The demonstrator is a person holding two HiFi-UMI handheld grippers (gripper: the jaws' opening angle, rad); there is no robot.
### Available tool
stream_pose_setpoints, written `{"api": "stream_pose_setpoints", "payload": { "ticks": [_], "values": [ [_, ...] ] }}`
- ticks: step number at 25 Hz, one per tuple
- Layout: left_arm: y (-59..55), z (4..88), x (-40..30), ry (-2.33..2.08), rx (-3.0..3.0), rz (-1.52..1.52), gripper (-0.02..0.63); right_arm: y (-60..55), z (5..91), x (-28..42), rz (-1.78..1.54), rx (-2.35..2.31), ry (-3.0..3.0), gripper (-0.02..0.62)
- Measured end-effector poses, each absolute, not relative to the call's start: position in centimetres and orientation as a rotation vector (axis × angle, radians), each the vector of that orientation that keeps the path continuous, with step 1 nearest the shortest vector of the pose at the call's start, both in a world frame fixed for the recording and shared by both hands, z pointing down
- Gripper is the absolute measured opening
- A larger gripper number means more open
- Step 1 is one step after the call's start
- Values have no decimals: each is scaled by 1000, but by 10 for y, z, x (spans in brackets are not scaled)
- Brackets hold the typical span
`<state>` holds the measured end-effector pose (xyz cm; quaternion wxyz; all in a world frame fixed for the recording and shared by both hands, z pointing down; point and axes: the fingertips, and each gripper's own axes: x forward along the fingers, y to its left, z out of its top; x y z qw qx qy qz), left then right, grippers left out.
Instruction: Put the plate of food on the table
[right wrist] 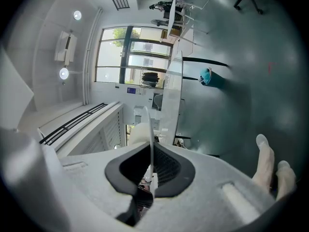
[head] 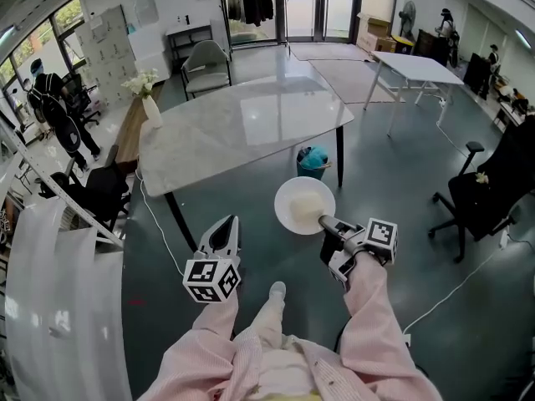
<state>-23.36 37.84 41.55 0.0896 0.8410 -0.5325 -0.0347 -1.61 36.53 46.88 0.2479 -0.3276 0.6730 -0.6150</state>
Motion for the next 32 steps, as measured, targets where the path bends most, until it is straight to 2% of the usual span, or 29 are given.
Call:
{"api": "stream_pose_setpoints", "payload": {
  "ticks": [32],
  "values": [
    [20, 438, -131, -1368, 2523, -75, -9, 46, 485, 54, -1674, -922, 1748, 15]
  ]
}}
